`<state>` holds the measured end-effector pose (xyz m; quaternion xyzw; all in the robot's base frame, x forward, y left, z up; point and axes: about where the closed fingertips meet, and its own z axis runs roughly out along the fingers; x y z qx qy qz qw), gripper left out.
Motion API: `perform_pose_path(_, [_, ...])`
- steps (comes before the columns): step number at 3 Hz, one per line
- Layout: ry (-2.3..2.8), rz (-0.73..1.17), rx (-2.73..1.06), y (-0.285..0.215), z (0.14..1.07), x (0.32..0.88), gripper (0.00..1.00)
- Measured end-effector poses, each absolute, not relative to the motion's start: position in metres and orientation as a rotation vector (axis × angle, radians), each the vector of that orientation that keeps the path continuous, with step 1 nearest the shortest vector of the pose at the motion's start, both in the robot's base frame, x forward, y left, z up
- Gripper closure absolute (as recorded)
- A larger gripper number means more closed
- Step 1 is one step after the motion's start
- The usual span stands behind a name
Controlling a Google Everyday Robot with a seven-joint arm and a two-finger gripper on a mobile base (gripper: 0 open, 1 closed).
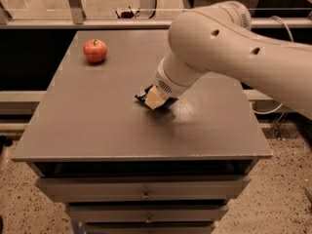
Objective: Move rxbar blueberry near apple
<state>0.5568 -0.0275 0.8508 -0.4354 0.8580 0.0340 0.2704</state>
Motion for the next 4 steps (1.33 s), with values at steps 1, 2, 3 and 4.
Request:
perform_pose_path(1, [2.219, 0.007, -1.189, -0.0323, 0.8942, 0.5891, 1.0])
perform_pose_path(2, [2.219, 0.007, -1.189, -0.0323, 0.8943, 0.5891, 1.0])
perform_pose_path(3, [2.197, 0.0, -1.201, -0.0264, 0.8955, 0.5917, 1.0])
perform_pose_path(4, [2.191, -0.002, -1.204, -0.0249, 0.8958, 0.5924, 1.0])
